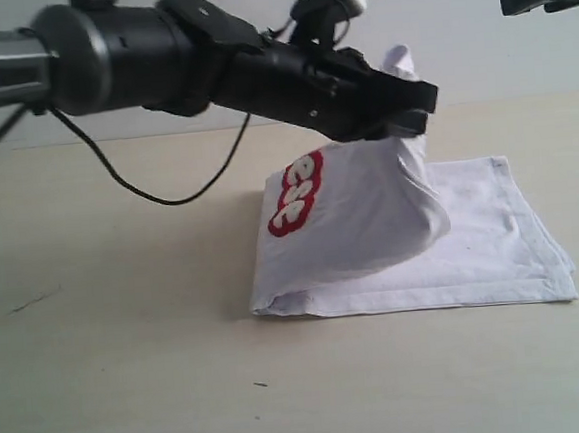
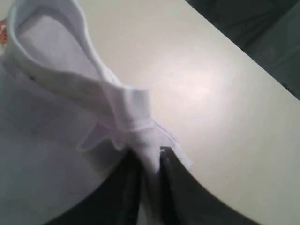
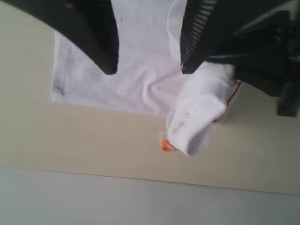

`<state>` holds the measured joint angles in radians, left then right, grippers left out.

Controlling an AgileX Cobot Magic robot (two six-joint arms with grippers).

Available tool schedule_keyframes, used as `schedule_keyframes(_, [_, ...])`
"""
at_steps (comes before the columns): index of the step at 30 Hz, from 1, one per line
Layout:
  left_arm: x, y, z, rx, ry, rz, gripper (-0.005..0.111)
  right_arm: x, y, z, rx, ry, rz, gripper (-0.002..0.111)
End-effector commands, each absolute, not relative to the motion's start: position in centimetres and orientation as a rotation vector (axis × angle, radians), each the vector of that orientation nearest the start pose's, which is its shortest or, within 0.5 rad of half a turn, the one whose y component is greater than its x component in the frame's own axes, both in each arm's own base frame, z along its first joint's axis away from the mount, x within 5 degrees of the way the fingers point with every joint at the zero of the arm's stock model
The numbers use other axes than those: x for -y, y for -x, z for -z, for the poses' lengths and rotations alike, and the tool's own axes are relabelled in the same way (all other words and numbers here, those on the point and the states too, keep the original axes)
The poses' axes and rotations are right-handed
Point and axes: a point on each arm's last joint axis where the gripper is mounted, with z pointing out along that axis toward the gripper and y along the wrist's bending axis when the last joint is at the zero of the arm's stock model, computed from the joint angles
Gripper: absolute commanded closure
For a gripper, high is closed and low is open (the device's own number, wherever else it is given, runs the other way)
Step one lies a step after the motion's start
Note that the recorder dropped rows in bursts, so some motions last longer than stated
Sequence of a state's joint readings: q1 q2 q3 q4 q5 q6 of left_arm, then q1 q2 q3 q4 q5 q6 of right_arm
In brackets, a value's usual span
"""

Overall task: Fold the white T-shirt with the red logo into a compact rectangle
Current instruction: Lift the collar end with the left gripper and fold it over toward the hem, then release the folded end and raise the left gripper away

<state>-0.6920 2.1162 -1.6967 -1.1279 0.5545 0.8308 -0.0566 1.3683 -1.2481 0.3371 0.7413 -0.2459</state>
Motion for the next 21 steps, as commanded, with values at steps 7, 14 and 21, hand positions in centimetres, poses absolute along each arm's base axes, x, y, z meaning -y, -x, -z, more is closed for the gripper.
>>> schedule_keyframes(7, [36.1,-37.1,-24.6,-2.112,-0.738,1.051,0.034,0.3,-30.3,-34.9,-2.381,0.008,-0.163,0.064])
schedule_keyframes(14, [31.8,-38.0,-26.7,-2.247,-0.789,0.918,0.045,3.1,-32.1,-29.3,-2.532,-0.148,-0.074,0.064])
schedule_keyframes(21, [23.1,-39.6,-29.4,-2.316,-0.664,0.726,0.045,6.3,-34.2,-18.1,-2.838,-0.362,-0.349,0.064])
